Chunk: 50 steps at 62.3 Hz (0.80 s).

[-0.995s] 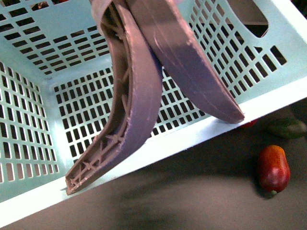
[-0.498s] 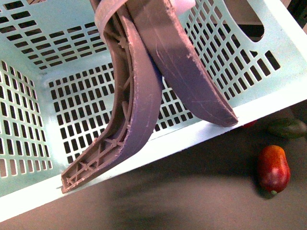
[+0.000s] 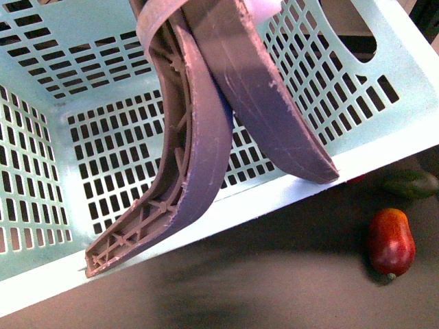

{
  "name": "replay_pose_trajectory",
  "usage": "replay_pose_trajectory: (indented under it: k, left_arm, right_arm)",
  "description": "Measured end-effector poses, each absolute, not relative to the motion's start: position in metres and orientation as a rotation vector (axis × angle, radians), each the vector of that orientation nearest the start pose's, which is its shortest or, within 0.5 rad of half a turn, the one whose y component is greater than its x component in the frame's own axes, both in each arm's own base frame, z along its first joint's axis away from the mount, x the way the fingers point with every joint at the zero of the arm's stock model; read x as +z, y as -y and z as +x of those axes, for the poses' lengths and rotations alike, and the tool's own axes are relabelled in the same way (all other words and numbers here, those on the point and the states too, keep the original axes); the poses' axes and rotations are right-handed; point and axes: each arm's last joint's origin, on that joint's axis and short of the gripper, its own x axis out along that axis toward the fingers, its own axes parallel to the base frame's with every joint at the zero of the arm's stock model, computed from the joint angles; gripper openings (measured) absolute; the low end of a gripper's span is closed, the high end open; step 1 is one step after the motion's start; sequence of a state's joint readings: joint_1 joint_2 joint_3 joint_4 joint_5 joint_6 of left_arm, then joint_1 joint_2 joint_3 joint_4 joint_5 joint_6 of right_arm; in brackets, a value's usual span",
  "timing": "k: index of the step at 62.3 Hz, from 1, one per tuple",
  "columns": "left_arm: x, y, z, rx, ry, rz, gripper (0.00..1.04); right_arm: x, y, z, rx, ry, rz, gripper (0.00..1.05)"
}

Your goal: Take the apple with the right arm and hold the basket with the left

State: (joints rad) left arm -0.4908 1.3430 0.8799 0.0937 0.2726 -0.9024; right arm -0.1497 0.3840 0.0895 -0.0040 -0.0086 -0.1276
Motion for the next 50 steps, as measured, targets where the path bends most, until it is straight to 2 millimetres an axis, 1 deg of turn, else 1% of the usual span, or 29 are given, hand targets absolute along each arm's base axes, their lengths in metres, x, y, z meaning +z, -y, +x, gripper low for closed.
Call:
replay_pose_trajectory:
  k: [8,14,16,19,22,23,25,26,33,38,40,46,50]
  left_arm:
    - [0.270,0.146,0.257,-0.530,-0.688,-0.807,0.15]
    - [0.270,0.146,0.257,-0.531,-0.688,-0.806,0.15]
    - [0.270,0.146,0.257,-0.531,-0.688,-0.807,0.15]
    - [0.270,0.146,0.257,-0.532,-0.688,-0.807,0.15]
    - [0.270,0.146,0.257,-0.532,-0.688,-0.807,0.15]
    - [0.270,0.146,0.257,-0.531,-0.688,-0.807,0.15]
    - [0.270,0.146,0.257,-0.530,-0.687,-0.806,0.15]
    - [0.270,0.146,0.257,-0.530,-0.687,-0.806,0.15]
    - [0.270,0.146,0.257,-0.531,-0.687,-0.806,0.15]
    - [0.270,0.146,0.257,-0.531,-0.688,-0.806,0.15]
    - [0.270,0.146,0.257,-0.531,-0.687,-0.806,0.15]
    - [0.270,0.146,0.257,-0.532,-0.687,-0.806,0.15]
    - [0.270,0.146,0.257,-0.532,-0.687,-0.806,0.15]
  right_arm:
    - [0.165,0.029,0.141,-0.135,-0.293,-0.155,0.96]
    - [0.165,0.037,0.167,-0.128,-0.289,-0.208,0.96]
    - [0.162,0.040,0.184,-0.122,-0.305,-0.227,0.96]
    - [0.152,0.044,0.210,-0.109,-0.355,-0.246,0.96]
    - [0.141,0.044,0.227,-0.083,-0.406,-0.256,0.96]
    - [0.134,0.044,0.236,-0.068,-0.438,-0.256,0.96]
    - [0.127,0.043,0.244,-0.054,-0.470,-0.258,0.96]
    - [0.120,0.042,0.251,-0.043,-0.501,-0.260,0.96]
    - [0.090,0.037,0.280,-0.012,-0.620,-0.271,0.96]
    - [0.075,0.032,0.297,0.009,-0.671,-0.277,0.96]
    - [0.065,0.028,0.310,0.021,-0.698,-0.286,0.96]
    - [0.049,0.019,0.332,0.037,-0.737,-0.302,0.96]
    - [0.040,0.015,0.342,0.048,-0.757,-0.309,0.96]
